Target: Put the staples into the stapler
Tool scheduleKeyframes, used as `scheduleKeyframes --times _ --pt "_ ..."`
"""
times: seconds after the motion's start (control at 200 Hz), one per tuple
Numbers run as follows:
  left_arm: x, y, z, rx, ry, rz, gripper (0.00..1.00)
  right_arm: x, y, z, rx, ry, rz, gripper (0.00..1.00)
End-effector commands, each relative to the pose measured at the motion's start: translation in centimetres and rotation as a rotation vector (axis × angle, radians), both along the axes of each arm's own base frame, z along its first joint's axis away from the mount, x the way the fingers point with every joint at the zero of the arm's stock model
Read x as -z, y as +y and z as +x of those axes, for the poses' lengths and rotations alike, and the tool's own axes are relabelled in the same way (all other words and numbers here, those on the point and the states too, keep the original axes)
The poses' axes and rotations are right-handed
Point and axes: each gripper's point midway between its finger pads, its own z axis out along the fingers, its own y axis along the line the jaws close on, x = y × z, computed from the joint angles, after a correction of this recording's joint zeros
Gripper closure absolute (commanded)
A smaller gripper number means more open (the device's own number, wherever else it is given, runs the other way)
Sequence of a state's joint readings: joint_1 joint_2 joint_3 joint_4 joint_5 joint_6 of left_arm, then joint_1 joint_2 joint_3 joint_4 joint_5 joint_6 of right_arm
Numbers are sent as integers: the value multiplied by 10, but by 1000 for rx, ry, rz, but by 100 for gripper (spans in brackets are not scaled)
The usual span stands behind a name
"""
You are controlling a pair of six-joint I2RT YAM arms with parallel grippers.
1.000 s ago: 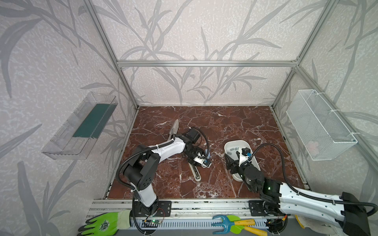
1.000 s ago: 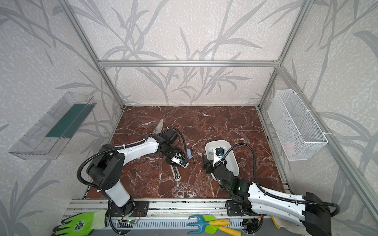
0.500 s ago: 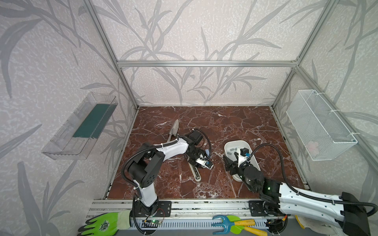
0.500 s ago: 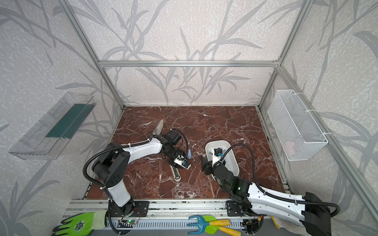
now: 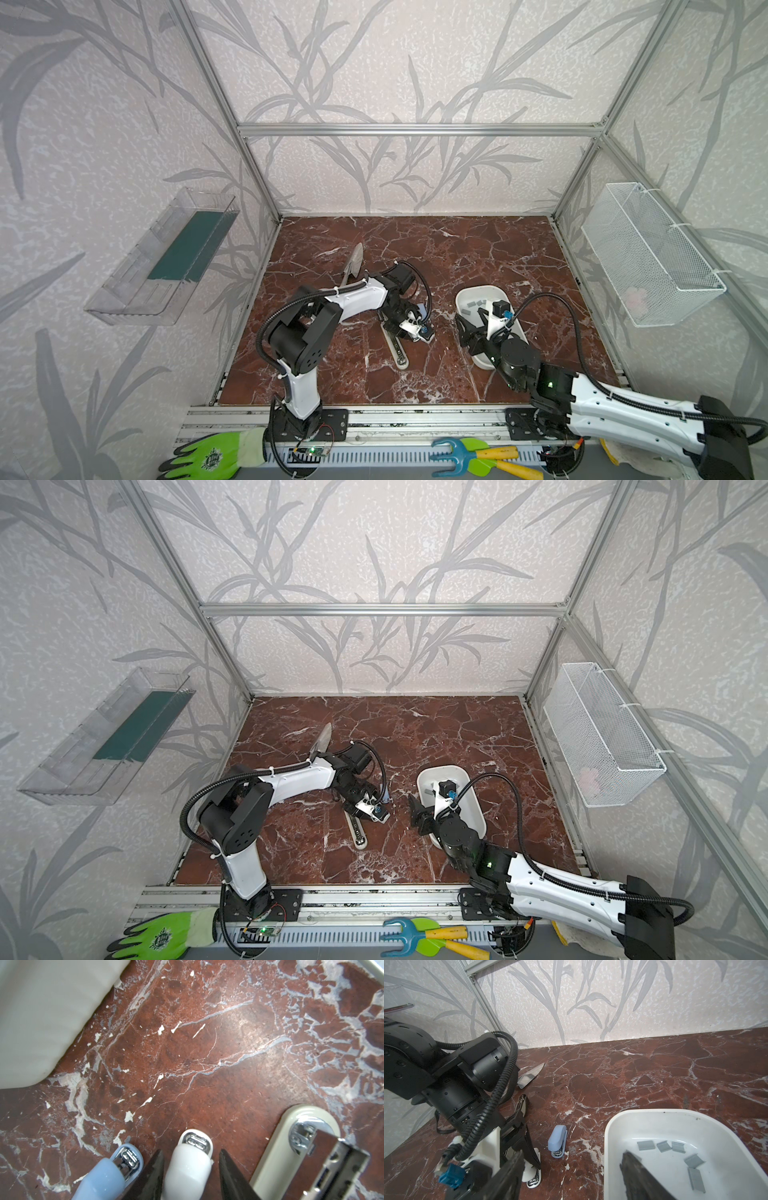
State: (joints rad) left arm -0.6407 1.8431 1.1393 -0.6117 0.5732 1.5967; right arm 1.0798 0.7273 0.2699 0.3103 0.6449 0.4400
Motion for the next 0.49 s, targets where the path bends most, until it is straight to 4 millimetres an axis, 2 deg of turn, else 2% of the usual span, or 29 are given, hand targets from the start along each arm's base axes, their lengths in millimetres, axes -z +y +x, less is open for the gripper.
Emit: scheduleKeyframes --times 0.0,0.245,0.49 --pt "5 3 -5 34 17 31 54 0 -3 0 9 -4 12 25" --pt "9 -1 -10 54 11 52 69 0 -4 -1 4 -2 22 26" --pt "-10 -7 -7 47 -25 16 83 2 -8 0 24 5 46 26"
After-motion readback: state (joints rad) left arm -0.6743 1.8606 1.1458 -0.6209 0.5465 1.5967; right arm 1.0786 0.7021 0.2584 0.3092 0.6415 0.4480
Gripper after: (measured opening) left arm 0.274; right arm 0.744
